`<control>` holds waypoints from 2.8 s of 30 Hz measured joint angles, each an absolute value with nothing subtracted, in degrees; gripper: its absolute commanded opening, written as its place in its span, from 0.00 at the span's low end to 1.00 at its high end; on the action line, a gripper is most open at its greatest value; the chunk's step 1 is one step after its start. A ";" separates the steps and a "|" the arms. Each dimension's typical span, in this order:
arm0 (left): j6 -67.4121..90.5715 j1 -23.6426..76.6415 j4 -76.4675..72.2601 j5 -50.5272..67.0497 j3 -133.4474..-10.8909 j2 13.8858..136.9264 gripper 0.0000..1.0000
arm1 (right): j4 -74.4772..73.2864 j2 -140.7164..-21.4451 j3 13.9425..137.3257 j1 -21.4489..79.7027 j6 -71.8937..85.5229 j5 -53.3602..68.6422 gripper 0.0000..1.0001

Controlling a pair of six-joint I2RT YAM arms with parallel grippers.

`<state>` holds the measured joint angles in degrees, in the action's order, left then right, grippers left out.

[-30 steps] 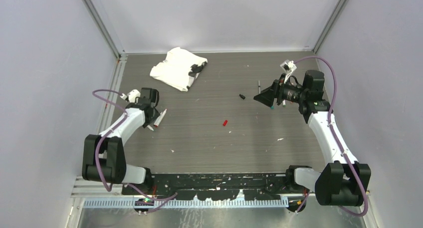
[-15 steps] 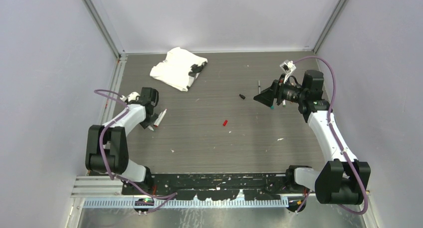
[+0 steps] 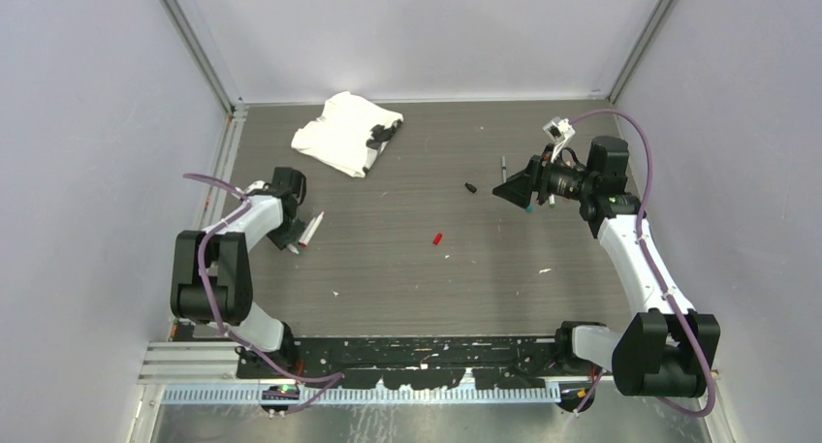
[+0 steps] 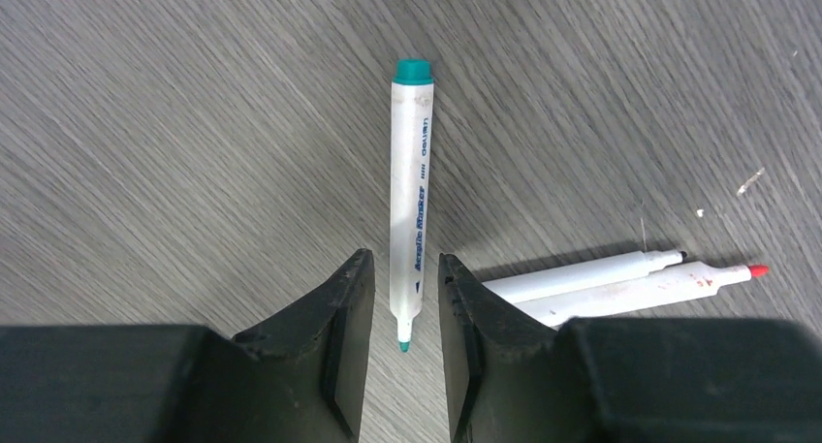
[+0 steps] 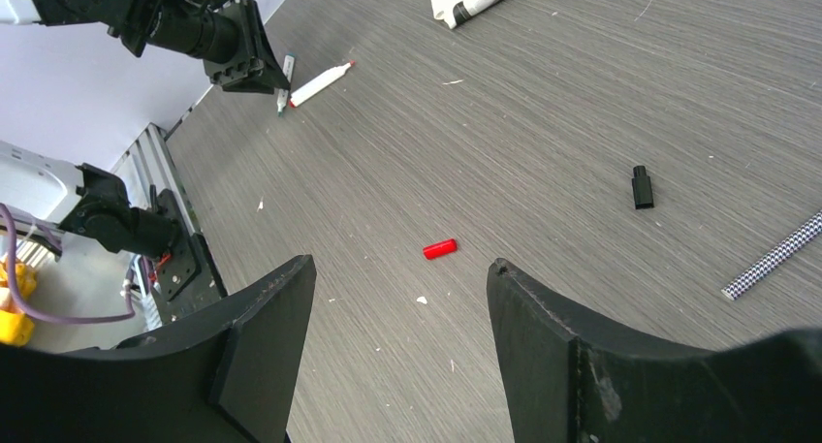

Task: Insert the pens into the pen caps
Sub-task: Pick up the pen from the center of the board.

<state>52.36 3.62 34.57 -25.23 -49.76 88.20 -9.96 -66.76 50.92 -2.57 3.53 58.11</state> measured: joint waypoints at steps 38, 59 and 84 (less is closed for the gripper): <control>51.90 1.76 32.27 -21.65 -49.63 90.37 0.04 | -9.96 -66.78 50.94 -2.57 3.55 58.13 0.72; 45.82 1.50 27.88 -15.07 -38.04 70.35 0.01 | -9.98 -66.78 51.03 -2.57 3.53 58.17 0.72; 40.84 19.99 -4.21 36.16 -31.29 73.43 0.01 | -30.65 -65.93 49.23 4.45 -43.75 60.07 0.71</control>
<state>40.84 19.99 -4.21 36.16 -31.29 73.43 -30.65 -65.93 49.23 4.45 -43.75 60.07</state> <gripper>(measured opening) 0.104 0.711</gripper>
